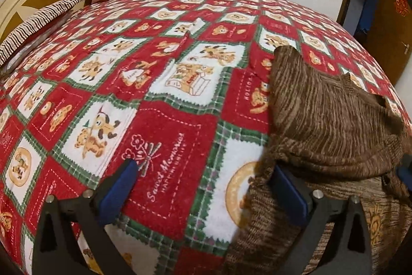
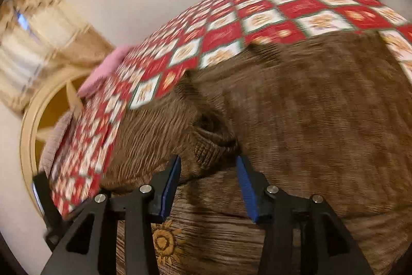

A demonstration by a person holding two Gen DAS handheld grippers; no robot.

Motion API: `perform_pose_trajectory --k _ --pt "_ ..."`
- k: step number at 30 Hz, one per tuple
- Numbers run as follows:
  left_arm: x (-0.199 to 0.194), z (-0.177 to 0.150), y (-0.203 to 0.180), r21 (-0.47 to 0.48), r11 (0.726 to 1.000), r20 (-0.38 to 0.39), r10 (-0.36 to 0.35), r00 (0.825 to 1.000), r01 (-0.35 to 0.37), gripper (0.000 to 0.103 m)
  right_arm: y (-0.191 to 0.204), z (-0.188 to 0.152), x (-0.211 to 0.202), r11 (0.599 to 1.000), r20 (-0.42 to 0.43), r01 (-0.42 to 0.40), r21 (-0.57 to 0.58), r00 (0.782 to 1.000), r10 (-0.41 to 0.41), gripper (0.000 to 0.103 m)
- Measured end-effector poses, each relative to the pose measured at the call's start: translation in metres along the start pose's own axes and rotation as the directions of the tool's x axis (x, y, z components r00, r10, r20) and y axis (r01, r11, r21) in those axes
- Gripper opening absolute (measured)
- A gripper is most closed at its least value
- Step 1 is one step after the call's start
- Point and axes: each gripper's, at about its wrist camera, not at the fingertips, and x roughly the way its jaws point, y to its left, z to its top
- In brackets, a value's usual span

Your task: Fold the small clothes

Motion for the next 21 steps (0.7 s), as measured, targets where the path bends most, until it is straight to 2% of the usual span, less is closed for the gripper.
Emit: perform_pose_trajectory --k 2,5,7,9,11,13,15,17,18,19,20,21 --pt "-0.001 0.0 0.002 -0.01 1.0 0.003 -0.009 1.0 0.009 0.103 0.008 0.009 -0.006 0.999 0.034 0.005 -0.044 0.999 -0.003 0.048" --pt "-0.005 -0.002 0.006 -0.02 0.999 0.015 -0.039 0.999 0.04 0.103 0.028 0.018 -0.007 0.99 0.054 0.065 -0.125 0.997 -0.058 0.048" --pt "-0.012 -0.004 0.011 -0.034 0.996 0.033 -0.083 0.996 0.084 0.102 0.034 0.024 -0.007 0.982 0.069 0.072 -0.172 0.996 -0.061 0.048" --pt "-0.024 -0.003 0.016 -0.049 0.988 0.06 -0.146 0.988 0.149 0.102 0.044 0.028 0.001 0.961 0.06 0.101 -0.258 0.994 -0.088 0.048" --pt "-0.035 0.004 0.013 -0.042 0.984 0.095 -0.166 0.982 0.171 0.102 0.051 0.031 0.007 0.945 0.052 0.096 -0.313 0.995 -0.083 0.048" --pt "-0.044 0.017 0.005 -0.019 0.983 0.137 -0.176 0.975 0.181 0.102 0.057 0.031 0.02 0.934 0.008 0.069 -0.35 0.997 -0.07 0.048" --pt "-0.039 0.031 -0.01 0.017 0.989 0.133 -0.15 0.98 0.149 0.102 0.061 0.027 0.036 0.926 -0.03 0.072 -0.37 0.996 -0.089 0.048" --pt "-0.023 0.039 -0.025 0.058 0.994 0.093 -0.097 0.991 0.091 0.102 0.061 0.02 0.046 0.914 -0.046 0.104 -0.392 0.99 -0.132 0.048" --pt "-0.012 0.04 -0.031 0.077 0.995 0.062 -0.067 0.996 0.062 0.101 0.061 0.015 0.047 0.906 -0.045 0.117 -0.406 0.988 -0.148 0.044" --pt "0.002 0.038 -0.036 0.097 0.995 0.016 -0.036 0.999 0.034 0.098 0.059 0.009 0.044 0.903 -0.045 0.108 -0.415 0.989 -0.139 0.036" --pt "0.013 0.035 -0.039 0.113 0.993 -0.018 -0.021 1.0 0.022 0.098 0.057 0.005 0.041 0.907 -0.057 0.083 -0.413 0.992 -0.117 0.036" --pt "0.016 0.03 -0.036 0.107 0.994 -0.019 -0.031 0.999 0.033 0.098 0.053 0.002 0.036 0.914 -0.08 0.04 -0.404 0.994 -0.078 0.036"
